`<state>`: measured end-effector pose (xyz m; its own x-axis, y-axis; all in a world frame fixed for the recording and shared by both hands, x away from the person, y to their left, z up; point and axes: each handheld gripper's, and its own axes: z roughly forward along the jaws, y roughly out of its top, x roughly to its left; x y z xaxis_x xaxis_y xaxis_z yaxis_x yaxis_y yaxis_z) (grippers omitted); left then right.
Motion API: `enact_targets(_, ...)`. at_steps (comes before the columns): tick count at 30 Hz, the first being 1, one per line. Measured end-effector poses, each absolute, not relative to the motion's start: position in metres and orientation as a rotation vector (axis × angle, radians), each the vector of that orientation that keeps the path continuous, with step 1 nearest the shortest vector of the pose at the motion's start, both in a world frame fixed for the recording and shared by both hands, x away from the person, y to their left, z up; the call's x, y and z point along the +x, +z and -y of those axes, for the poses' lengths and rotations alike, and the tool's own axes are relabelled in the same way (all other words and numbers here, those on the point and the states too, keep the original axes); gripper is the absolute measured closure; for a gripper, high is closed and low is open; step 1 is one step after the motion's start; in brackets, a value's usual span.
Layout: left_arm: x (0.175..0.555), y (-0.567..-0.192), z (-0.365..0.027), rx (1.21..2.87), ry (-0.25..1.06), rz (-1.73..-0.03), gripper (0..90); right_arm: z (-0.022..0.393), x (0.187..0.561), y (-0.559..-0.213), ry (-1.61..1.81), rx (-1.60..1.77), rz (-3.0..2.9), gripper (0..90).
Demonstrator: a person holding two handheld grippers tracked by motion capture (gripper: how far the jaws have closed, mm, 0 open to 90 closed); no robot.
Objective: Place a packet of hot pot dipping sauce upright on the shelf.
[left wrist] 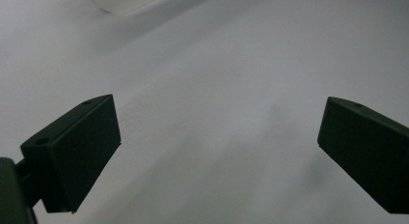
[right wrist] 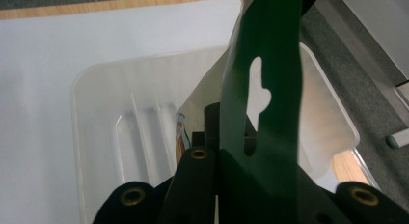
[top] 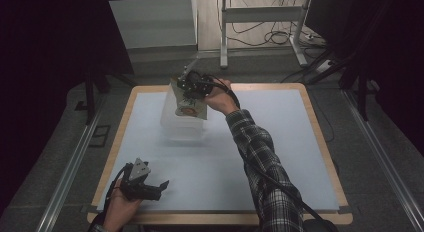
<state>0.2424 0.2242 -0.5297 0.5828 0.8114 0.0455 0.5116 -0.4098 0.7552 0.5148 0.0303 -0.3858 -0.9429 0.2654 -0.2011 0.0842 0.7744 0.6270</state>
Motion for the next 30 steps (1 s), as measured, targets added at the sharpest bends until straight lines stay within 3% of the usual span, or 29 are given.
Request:
enact_targets(12,0.242,-0.530,-0.225,2.091,0.535,-1.051,1.1,-0.046,0.514,-0.405,0.923,0.275,-2.707,87.3)
enact_targets(23,0.242,-0.530,-0.224,2.098,0.535,-1.048,1.1,-0.040,0.517,-0.405,0.973,0.370,-2.693,67.5)
enact_targets(27,0.242,-0.530,-0.224,2.104,0.536,-1.046,1.0,-0.036,0.517,-0.402,0.983,0.409,-2.683,57.7)
enact_targets(28,0.242,-0.530,-0.224,2.105,0.536,-1.046,1.0,-0.034,0.518,-0.402,0.989,0.434,-2.691,50.3)
enact_targets(29,0.242,-0.530,-0.223,2.105,0.537,-1.046,1.1,-0.034,0.518,-0.402,0.989,0.434,-2.691,50.3)
enact_targets(30,0.242,-0.530,-0.223,2.105,0.538,-1.045,1.0,-0.031,0.519,-0.404,0.988,0.472,-2.695,43.7)
